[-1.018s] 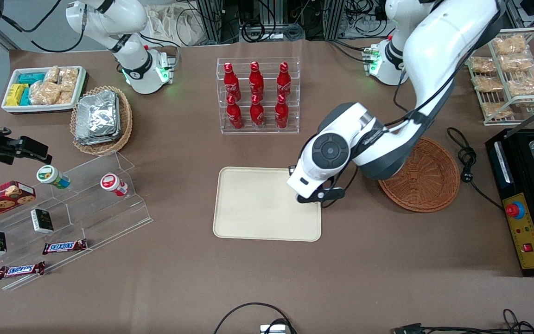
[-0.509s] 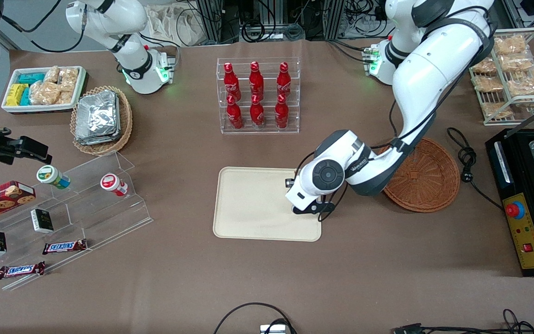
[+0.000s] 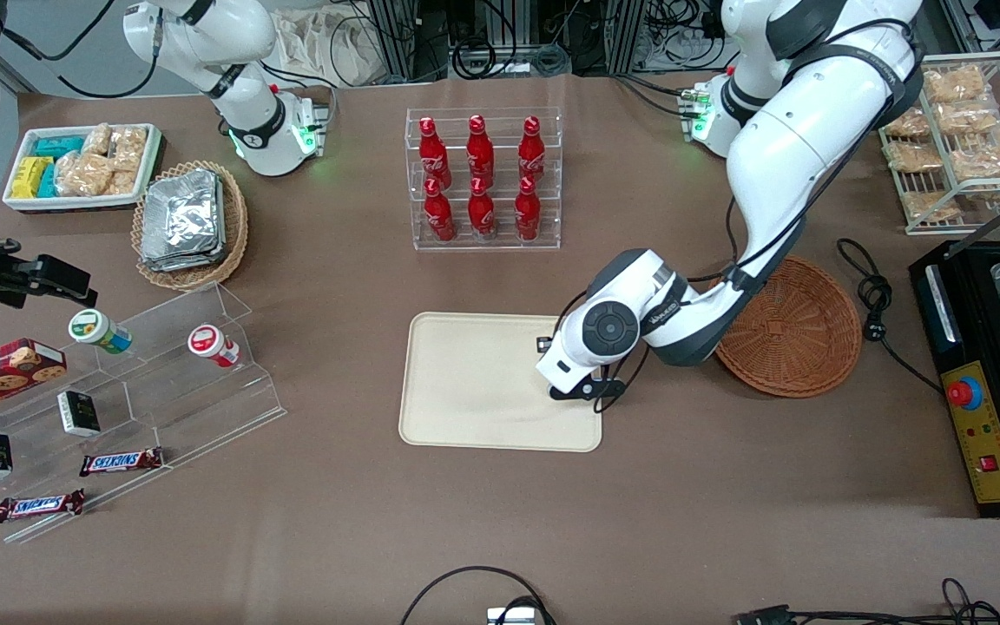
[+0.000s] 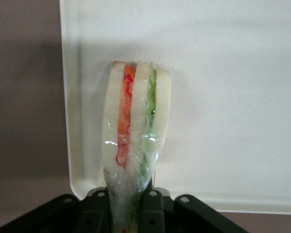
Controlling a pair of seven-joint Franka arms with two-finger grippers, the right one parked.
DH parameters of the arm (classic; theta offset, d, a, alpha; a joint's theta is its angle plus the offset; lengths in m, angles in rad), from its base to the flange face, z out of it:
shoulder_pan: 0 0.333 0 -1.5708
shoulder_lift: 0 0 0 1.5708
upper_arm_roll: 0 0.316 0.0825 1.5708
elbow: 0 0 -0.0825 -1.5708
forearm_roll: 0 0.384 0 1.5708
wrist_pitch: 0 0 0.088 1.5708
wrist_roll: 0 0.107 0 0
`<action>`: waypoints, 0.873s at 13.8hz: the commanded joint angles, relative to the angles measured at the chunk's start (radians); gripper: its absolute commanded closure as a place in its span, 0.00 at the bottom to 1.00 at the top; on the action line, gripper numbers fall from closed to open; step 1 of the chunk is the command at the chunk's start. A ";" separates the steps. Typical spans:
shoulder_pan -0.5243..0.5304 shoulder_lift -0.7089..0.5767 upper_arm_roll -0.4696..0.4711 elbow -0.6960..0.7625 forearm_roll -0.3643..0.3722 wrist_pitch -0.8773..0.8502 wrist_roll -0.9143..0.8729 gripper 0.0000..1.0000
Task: Place sandwich from basket to tray
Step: 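Carry the sandwich with the left gripper over to the beige tray, then lower the sandwich onto the tray and open the left gripper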
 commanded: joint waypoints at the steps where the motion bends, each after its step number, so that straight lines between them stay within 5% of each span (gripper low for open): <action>1: -0.013 -0.021 0.016 0.008 0.039 0.012 0.009 0.62; 2: -0.011 -0.021 0.016 0.008 0.042 0.027 0.009 0.43; 3: -0.009 -0.023 0.016 0.008 0.051 0.039 0.012 0.00; 7: 0.010 -0.078 0.011 0.006 0.051 -0.003 -0.004 0.00; 12: 0.021 -0.311 0.016 -0.056 0.044 -0.226 -0.078 0.00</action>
